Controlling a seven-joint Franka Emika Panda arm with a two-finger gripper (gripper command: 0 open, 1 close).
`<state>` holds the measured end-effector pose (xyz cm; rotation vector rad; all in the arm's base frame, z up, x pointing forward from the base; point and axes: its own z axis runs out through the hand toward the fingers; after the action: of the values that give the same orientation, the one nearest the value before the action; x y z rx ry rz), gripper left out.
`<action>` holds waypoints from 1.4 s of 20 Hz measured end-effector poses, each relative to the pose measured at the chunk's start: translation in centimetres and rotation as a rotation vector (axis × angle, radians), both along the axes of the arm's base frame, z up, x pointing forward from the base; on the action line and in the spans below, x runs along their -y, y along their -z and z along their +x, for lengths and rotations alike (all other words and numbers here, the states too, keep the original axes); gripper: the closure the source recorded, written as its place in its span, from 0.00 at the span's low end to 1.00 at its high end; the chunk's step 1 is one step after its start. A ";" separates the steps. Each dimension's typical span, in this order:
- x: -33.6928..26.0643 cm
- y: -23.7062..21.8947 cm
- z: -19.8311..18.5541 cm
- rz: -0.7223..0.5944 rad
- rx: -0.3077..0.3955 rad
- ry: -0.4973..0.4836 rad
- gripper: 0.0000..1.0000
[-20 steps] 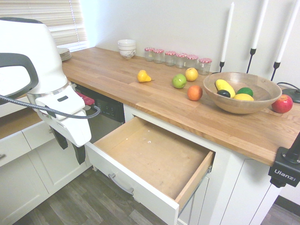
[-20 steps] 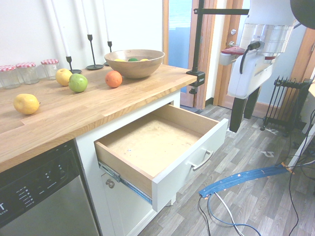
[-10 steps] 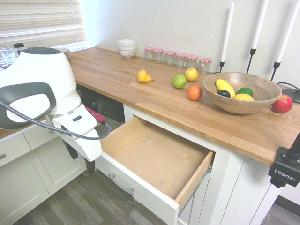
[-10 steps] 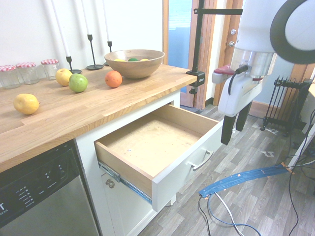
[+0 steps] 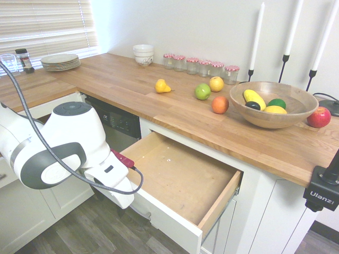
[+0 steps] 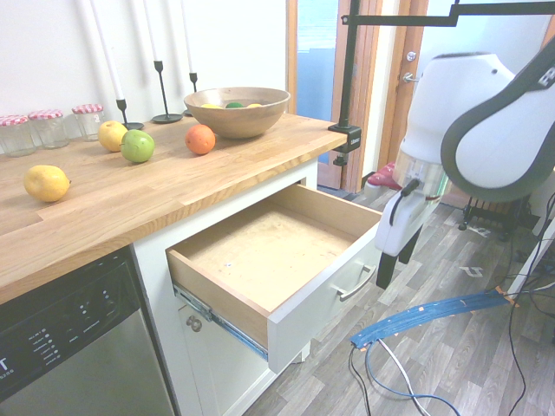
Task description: Close the drawer
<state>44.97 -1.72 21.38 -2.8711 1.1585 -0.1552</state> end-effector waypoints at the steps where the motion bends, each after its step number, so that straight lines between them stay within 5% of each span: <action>1: 0.0 0.7 0.1 -0.003 -0.002 -0.003 0.00; 15: 1.1 7.2 2.3 -0.020 -0.036 -0.014 0.00; 16: 1.1 7.5 2.5 -0.020 -0.039 -0.017 1.00; 28: 1.0 8.9 3.5 -0.018 -0.039 -0.018 1.00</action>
<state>48.45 -2.70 12.48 -2.9118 1.1422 -0.1104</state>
